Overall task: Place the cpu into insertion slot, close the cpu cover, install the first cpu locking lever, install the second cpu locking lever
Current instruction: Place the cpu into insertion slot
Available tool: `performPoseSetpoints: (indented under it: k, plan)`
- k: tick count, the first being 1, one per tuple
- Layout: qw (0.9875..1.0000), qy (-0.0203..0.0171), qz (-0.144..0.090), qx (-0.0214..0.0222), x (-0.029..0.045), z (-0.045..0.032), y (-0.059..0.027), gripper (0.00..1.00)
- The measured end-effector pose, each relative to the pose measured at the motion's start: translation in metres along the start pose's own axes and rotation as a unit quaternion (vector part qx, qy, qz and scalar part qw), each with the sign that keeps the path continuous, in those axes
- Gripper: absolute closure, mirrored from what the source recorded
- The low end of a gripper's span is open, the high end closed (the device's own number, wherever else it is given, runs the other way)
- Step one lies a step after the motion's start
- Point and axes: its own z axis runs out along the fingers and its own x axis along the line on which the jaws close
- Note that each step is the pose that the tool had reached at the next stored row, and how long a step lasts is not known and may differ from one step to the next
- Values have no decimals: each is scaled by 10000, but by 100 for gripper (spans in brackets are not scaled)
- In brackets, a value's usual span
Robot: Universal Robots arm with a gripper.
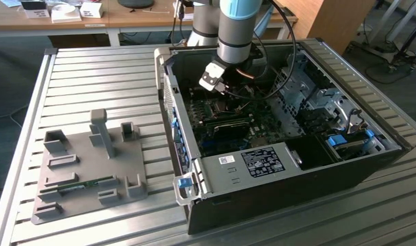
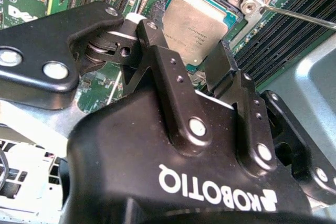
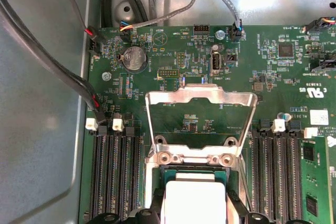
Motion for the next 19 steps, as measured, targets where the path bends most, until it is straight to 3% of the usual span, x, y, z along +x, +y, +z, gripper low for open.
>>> performPoseSetpoints:
  k: [19]
  plan:
    - [10000, 1, 0, 0, 0, 10, -1, 46]
